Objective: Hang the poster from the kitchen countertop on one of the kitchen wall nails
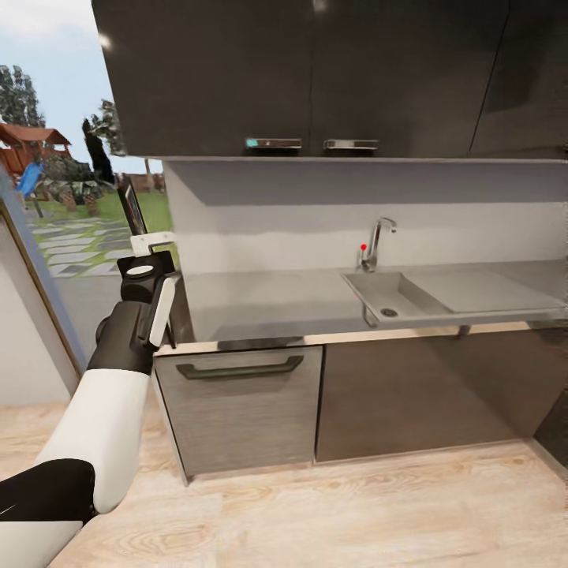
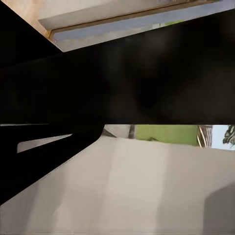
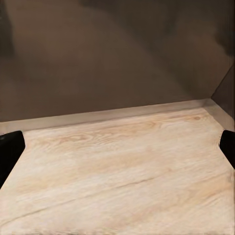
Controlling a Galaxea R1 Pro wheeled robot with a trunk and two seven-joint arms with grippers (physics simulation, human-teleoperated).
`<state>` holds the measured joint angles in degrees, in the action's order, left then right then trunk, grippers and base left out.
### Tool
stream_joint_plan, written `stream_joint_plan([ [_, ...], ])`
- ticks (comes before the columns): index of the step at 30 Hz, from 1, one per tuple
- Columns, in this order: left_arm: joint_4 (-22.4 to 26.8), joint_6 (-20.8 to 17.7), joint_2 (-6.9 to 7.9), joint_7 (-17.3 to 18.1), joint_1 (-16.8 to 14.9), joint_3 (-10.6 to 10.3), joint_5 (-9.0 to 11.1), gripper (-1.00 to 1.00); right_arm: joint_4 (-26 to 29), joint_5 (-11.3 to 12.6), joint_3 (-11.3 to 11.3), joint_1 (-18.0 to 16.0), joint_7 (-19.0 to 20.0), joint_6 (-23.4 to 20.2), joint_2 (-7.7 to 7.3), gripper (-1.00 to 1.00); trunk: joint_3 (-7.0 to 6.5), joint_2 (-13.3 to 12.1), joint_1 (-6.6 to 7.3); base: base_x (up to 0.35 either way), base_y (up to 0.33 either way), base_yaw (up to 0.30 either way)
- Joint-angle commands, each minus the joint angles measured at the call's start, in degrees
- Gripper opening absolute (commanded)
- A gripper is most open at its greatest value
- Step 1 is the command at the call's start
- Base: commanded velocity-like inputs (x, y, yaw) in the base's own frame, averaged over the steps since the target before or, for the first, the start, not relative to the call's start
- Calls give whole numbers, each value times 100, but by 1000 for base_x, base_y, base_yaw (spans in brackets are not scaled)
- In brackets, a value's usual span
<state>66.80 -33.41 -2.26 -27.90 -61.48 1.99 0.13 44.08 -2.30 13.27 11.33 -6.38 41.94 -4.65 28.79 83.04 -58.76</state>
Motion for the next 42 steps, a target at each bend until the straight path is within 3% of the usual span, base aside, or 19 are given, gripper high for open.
stream_joint_plan([
  [1, 6, -34, -2, -23, -4, 3, -12, -100, 8, -26, -7, 1, -38, 1, -1, 100, 5, 4, 3, -338, 0, 0],
  [20, 154, -48, -13, -9, -4, -1, 12, -100, 13, -28, -8, 1, -38, 2, -1, 100, 5, 4, 3, -338, 0, 0],
  [23, 326, -195, -36, -1, -4, -7, 116, -100, 13, -27, -8, 1, -38, 1, -1, 100, 5, 4, 3, -333, 0, 0],
  [25, 502, -406, -52, 46, -4, -12, 435, -100, 13, -30, -8, 1, -38, 3, -1, 100, 5, 4, 3, -226, 0, 0],
  [28, 765, -742, -51, 481, -4, -18, 982, -100, 13, -32, -8, 1, -38, 4, -1, 100, 5, 4, 3, -79, 0, 0],
  [31, 1077, -1211, -48, 1141, -1, -20, 1170, -100, 13, -33, -8, 1, -38, 2, -1, 100, 5, 4, 3, -26, 0, 0],
  [34, 1297, -1432, -47, 1694, 2, -25, 1224, -100, 13, -34, -8, 1, -38, 0, -1, 100, 5, 4, 3, -9, 0, 0],
  [36, 1561, -1680, -48, 2448, 3, -37, 1252, -100, 13, -34, -8, 1, -38, 2, -1, 100, 5, 4, 3, -2, 0, 0],
  [38, 1676, -1947, -47, 2913, 1, -52, 1257, -100, 13, -33, -8, 1, -38, 0, -1, 100, 5, 4, 3, -1, 0, 0],
  [42, 1769, -2162, -29, 3619, 3, -233, 1256, -100, 13, -31, -6, 1, -38, -1, -1, 100, 5, 4, 3, 0, 0, 0],
])
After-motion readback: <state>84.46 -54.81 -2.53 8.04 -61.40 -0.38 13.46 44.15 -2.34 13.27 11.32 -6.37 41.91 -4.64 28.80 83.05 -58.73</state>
